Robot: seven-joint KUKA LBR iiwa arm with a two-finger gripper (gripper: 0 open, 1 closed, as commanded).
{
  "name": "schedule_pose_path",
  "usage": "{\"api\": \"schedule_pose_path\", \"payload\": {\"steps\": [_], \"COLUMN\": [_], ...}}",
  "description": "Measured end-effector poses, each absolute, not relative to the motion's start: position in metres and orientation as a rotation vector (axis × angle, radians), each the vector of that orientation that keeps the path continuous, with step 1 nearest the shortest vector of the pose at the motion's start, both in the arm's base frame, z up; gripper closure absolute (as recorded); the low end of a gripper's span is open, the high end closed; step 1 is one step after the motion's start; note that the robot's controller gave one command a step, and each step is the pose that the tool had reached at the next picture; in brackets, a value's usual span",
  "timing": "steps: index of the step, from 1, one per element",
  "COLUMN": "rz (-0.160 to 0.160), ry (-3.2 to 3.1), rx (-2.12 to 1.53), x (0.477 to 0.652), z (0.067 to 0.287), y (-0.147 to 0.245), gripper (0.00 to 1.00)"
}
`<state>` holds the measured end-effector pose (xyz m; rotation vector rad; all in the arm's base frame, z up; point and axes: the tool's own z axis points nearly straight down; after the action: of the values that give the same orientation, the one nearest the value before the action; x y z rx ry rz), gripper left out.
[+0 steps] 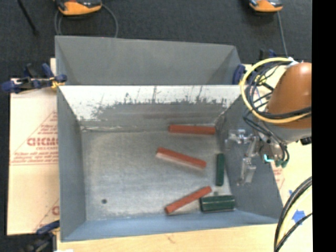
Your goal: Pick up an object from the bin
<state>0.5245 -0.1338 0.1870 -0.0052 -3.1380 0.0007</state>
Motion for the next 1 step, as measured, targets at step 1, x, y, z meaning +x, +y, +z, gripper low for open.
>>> {"api": "schedule_pose_path", "payload": {"steps": [1], "rz": [-0.001], "ry": [-3.136], "rx": [-0.140], "x": [0.5156], "z": [0.0832], "y": [-0.1495], "gripper": [0.00]}}
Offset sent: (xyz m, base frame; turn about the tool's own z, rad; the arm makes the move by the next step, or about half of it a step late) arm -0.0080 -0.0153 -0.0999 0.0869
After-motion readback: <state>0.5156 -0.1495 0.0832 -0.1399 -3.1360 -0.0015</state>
